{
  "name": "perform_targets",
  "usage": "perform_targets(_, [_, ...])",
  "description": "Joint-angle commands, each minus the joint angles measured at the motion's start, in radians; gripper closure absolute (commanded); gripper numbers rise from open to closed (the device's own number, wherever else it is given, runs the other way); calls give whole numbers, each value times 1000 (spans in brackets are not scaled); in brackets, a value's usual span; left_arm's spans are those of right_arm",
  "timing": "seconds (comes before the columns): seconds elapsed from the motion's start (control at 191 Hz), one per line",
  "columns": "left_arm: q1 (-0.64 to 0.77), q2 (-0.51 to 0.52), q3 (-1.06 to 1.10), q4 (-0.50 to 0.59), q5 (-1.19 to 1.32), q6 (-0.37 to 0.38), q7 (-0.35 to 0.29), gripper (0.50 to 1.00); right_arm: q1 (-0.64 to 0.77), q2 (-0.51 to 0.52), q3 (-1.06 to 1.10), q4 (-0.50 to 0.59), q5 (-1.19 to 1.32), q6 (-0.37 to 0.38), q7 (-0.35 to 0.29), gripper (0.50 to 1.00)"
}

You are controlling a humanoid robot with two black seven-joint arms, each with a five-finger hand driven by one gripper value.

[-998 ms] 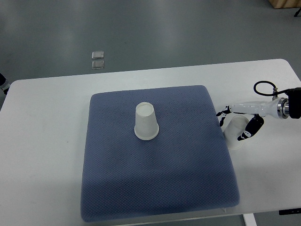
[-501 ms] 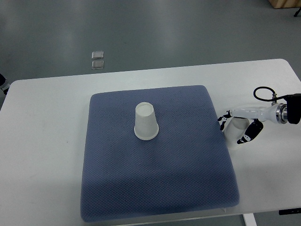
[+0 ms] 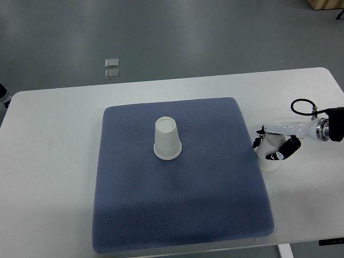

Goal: Stack paper cups
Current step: 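Close the right hand fingers around the white cup, then lift the held cup and carry it over the centre cup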

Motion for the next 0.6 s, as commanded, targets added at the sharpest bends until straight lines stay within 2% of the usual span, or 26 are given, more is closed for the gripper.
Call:
perform_targets(0.0, [0, 0, 0, 0, 0, 0, 1, 500, 5, -1, 4, 0, 0, -1, -1, 887])
perform_targets(0.172, [0, 0, 0, 0, 0, 0, 1, 500, 9, -2, 14, 0, 3, -1, -1, 887])
perform_targets(0.595, [0, 0, 0, 0, 0, 0, 0, 500, 116, -1, 12, 0, 5, 15, -3, 885])
